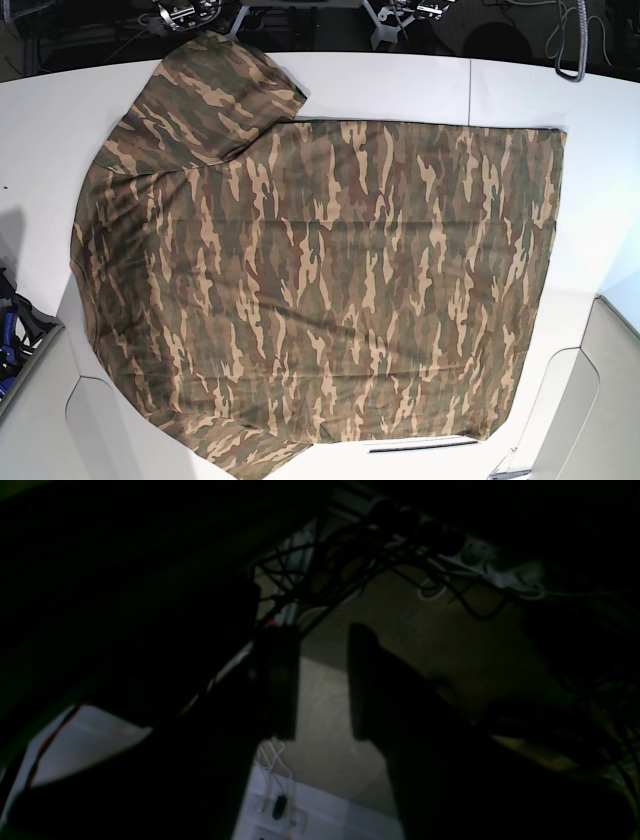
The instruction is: Fold the T-shirt properly
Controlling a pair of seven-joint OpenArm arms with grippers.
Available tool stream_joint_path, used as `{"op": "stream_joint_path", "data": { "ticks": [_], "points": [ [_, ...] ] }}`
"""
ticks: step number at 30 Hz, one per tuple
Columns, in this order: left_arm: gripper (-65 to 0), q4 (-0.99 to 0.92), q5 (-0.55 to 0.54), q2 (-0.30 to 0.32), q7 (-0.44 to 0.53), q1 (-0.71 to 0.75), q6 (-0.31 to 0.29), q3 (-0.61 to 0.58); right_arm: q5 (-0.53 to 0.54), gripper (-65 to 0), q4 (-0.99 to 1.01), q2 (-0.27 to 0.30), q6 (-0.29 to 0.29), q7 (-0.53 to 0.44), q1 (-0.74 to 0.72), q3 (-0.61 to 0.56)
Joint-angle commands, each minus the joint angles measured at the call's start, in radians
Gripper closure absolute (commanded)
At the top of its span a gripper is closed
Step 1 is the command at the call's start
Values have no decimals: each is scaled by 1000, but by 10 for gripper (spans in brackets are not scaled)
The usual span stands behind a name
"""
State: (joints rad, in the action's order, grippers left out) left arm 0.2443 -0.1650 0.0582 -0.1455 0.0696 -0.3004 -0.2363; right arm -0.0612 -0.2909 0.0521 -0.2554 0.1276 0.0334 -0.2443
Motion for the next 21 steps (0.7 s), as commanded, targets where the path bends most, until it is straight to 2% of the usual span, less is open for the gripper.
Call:
{"op": "stream_joint_path", "data": {
  "ticks": [1,4,7,10,19,21],
  "points": [
    [-30,5,1,0,-8,3,-11,0,-2,-156,-6,0,-11,-5,-2,2],
    [-30,5,1,0,-24,4,-20,0,-2,-156,-6,0,-11,-5,-2,2],
    [-30,5,1,7,-24,12,-109,0,-2,-156,-6,0,-11,-4,-2,2],
    [-30,5,1,9,-23,26,-162,0,-3,-156,-6,0,-11,-4,-2,2],
    [-30,14,1,18,7,75,-161,0,-3,-156,-70,3,-11,-3,66,2],
    [-30,38,0,28,-1,90,-191,0,-3,-156,-111,6,-11,0,99,2]
  ]
}}
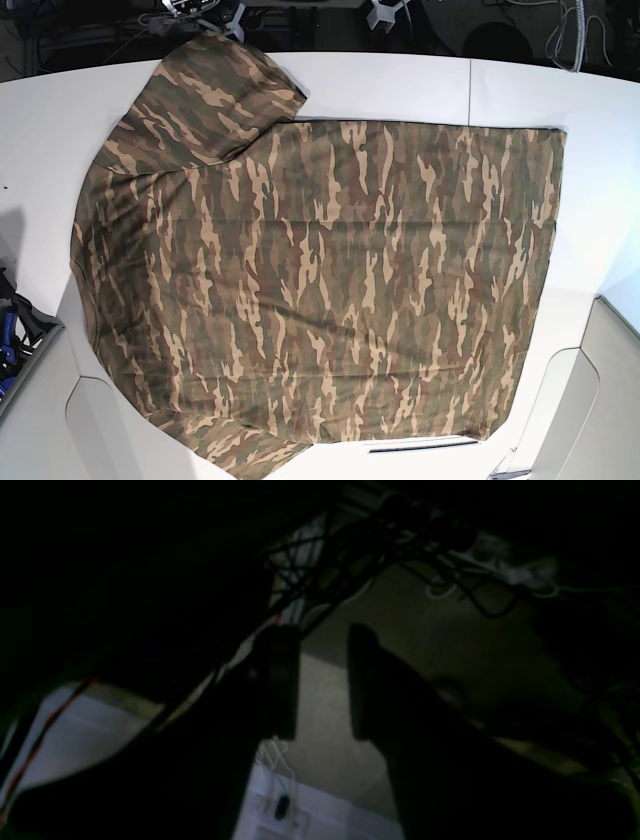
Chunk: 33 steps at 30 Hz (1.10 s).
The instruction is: Fold the T-shirt properly
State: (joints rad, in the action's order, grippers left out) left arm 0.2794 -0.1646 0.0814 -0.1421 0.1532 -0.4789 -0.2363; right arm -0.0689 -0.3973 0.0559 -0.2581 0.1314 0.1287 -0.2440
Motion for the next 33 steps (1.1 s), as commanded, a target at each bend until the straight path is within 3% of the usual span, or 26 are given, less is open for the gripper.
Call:
{"op": "stream_joint_path", "data": {
  "ticks": [1,4,7,15,20,24,33],
  "points": [
    [-30,22,-4,10,-27,18,-50,0,5,-156,-27,6,-10,-4,21,2],
    [-30,102,-52,36,-101,59,-153,0,6,-156,-109,31,-45,-4,87,2],
    [-30,200,-139,66,-158,117,-188,0,19,-156,-206,67,-93,-4,163,2],
    [-30,494,-195,132,-178,314,-188,43,134,-156,-488,185,-146,-4,369,2],
    [-30,686,-244,135,-210,445,-188,168,180,-156,-662,255,-169,1,486,3],
    [-30,840,-337,135,-302,533,-219,276,258,-156,-800,297,-175,16,566,3],
    [-31,1163,-500,135,-431,691,-219,479,404,-156,-1118,301,-177,249,670,105]
  ]
}}
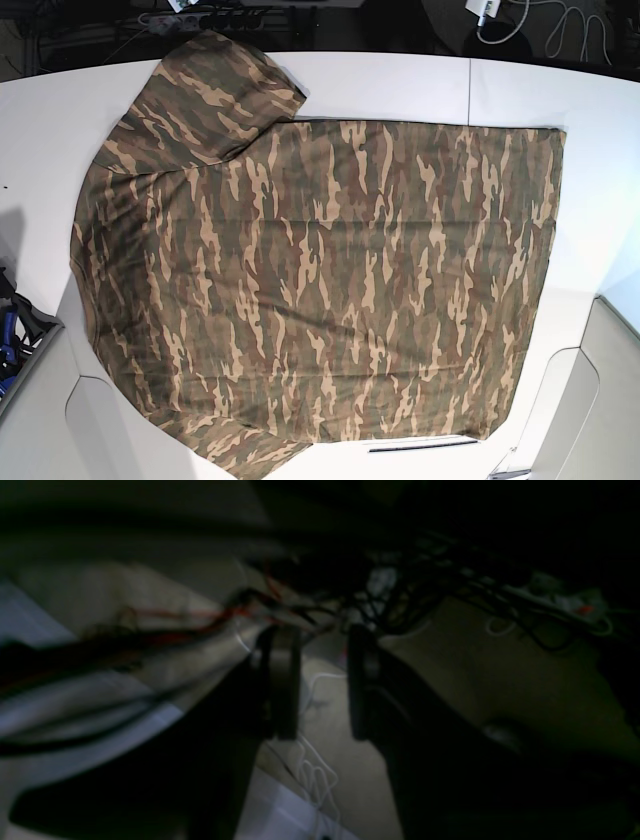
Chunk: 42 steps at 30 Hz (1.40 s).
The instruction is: Fold the T-shirt properly
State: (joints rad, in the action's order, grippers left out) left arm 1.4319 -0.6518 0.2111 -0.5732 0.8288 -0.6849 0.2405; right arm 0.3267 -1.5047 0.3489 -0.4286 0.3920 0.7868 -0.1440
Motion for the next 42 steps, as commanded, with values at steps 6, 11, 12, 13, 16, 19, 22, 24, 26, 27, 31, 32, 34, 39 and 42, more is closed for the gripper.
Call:
{"op": "stream_joint_path", "data": {
  "ticks": [6,11,12,13,16,19,22,24,26,27,31,32,34,39,42],
  "points": [
    [-31,183,-26,5,-8,77,-13,107,134,-156,-159,8,-6,183,11,104],
    [-31,314,-80,6,-65,108,-13,187,233,-156,-254,8,-33,290,11,187],
    [-31,335,-100,6,-91,108,-13,201,255,-156,-272,8,-33,310,11,204],
    [-31,357,-117,6,-114,108,-13,215,278,-156,-291,8,-37,327,12,223],
    [-31,419,-163,6,-163,108,-13,263,356,-156,-344,-2,-51,392,11,290],
    [-31,473,-199,18,-180,108,-13,315,427,-156,-398,-24,-58,436,11,367],
    [-54,508,-229,37,-179,107,-13,360,459,-156,-436,-49,-74,435,6,444],
    [-124,525,-244,48,-179,107,-13,383,472,-156,-449,-68,-74,435,-4,500],
    [-201,532,-265,59,-178,105,-13,399,487,-175,-449,-85,-74,435,-27,557],
    [-232,532,-272,64,-177,103,-13,405,490,-200,-449,-91,-74,435,-40,584],
    [-267,532,-273,87,-148,102,-13,405,492,-314,-443,-97,-44,435,-94,657],
    [-267,532,-272,91,-144,101,-13,405,492,-317,-439,-97,-39,435,-107,665],
    [-267,532,-272,103,-141,99,-13,405,484,-317,-425,-97,-39,435,-130,669],
    [-339,532,-270,125,-141,68,27,405,481,-317,-348,-97,-40,435,-182,667],
    [-362,531,-248,145,-139,43,27,405,482,-316,-285,-97,-43,435,-202,664]
  ]
}}
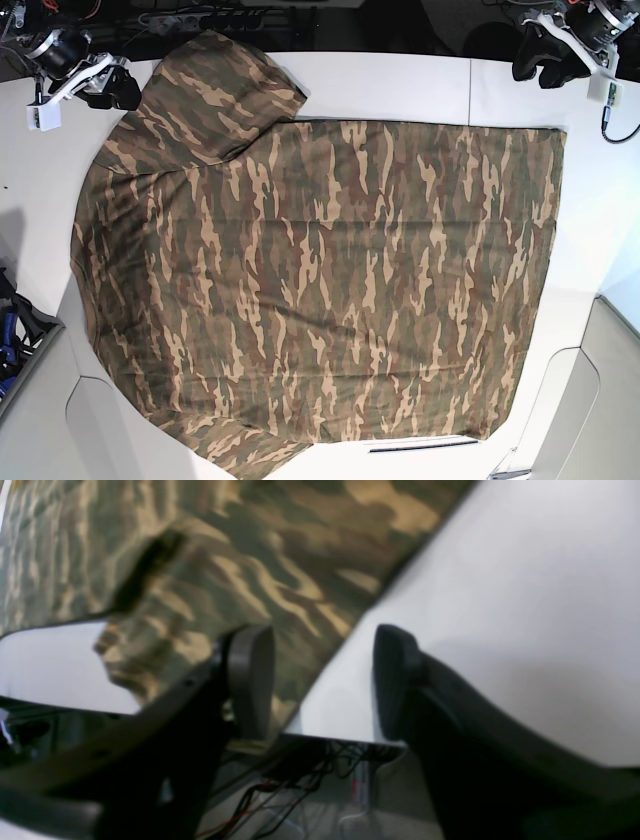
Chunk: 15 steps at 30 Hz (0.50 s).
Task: Fold the T-shirt properly
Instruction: 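Reach both grippers to the shirt's shoulder corners and grasp them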
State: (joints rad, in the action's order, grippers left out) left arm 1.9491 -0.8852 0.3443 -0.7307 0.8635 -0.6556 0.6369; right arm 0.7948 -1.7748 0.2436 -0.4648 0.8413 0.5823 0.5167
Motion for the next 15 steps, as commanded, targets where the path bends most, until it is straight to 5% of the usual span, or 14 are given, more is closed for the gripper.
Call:
{"op": "stream_joint_path", "data": {
  "ticks": [1,12,15],
  "points": [
    [-362,14,-6,20,20,0,-2,9,14,-316,6,8,-8,-14,-5,-1],
    [-362,-116,37,125,54,-151,69,9,11,-316,94,2,-37,-22,-41,-156],
    [-408,-208,37,159,56,-213,69,9,6,-316,94,-7,-37,-25,-57,-180]
  ]
}}
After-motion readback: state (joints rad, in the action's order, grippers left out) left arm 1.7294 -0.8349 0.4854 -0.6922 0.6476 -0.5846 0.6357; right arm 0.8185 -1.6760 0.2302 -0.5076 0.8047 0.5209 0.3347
